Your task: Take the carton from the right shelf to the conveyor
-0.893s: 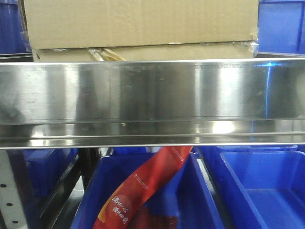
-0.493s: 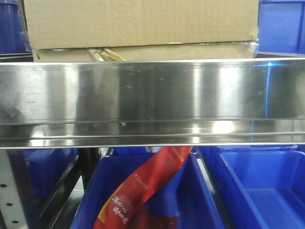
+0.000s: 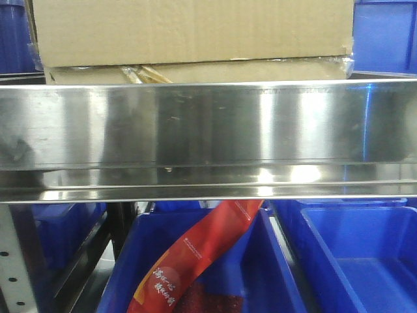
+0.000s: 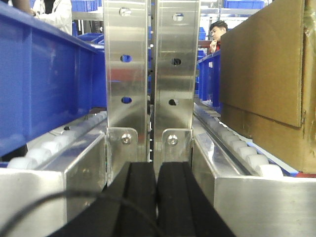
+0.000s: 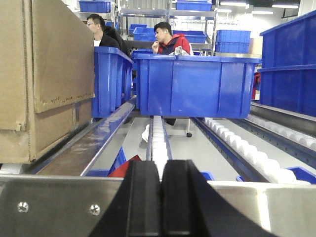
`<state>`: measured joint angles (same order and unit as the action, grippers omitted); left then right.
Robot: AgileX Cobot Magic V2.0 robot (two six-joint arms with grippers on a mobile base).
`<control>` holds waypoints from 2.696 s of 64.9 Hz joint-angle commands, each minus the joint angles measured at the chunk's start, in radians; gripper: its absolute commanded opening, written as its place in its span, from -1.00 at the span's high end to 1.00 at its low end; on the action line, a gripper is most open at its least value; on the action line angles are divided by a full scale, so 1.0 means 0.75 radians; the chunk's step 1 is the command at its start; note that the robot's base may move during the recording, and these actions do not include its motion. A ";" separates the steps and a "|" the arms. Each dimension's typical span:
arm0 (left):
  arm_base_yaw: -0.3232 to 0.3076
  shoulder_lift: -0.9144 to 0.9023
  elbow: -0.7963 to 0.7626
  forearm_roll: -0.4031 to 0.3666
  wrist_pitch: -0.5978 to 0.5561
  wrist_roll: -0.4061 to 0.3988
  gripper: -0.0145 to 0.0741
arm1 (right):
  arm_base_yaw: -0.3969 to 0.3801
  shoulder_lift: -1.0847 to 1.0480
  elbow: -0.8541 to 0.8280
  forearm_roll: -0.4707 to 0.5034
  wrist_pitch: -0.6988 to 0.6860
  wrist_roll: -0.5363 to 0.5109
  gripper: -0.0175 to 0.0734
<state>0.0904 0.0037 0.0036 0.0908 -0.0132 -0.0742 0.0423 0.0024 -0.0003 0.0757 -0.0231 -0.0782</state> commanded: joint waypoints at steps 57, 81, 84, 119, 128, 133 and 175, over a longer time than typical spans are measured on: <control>-0.010 0.433 -1.034 0.021 0.681 0.057 -0.20 | 0.002 0.354 -0.742 0.005 0.270 -0.003 -0.43; -0.283 0.734 -1.237 -0.236 0.761 0.301 -0.56 | 0.085 0.740 -0.973 0.146 0.368 -0.003 -0.62; -0.339 0.779 -1.268 -0.266 0.761 0.309 -0.56 | 0.122 0.792 -1.016 0.146 0.377 -0.003 -0.62; -0.749 1.733 -2.303 0.014 1.222 -0.033 -0.56 | 0.425 1.510 -2.034 0.121 1.062 -0.003 -0.62; -0.749 1.965 -2.632 0.236 1.505 -0.245 -0.56 | 0.425 1.734 -2.371 0.049 1.365 0.001 -0.62; -0.749 2.074 -2.785 0.291 1.624 -0.295 -0.56 | 0.425 1.857 -2.552 -0.021 1.520 0.035 -0.62; -0.550 2.396 -3.009 0.223 1.646 -0.330 -0.56 | 0.419 2.432 -2.976 -0.086 1.659 0.126 -0.62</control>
<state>-0.3243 1.7790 -2.2521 0.2703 1.2294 -0.3387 0.3619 1.8161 -2.2233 0.0232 1.2332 0.0120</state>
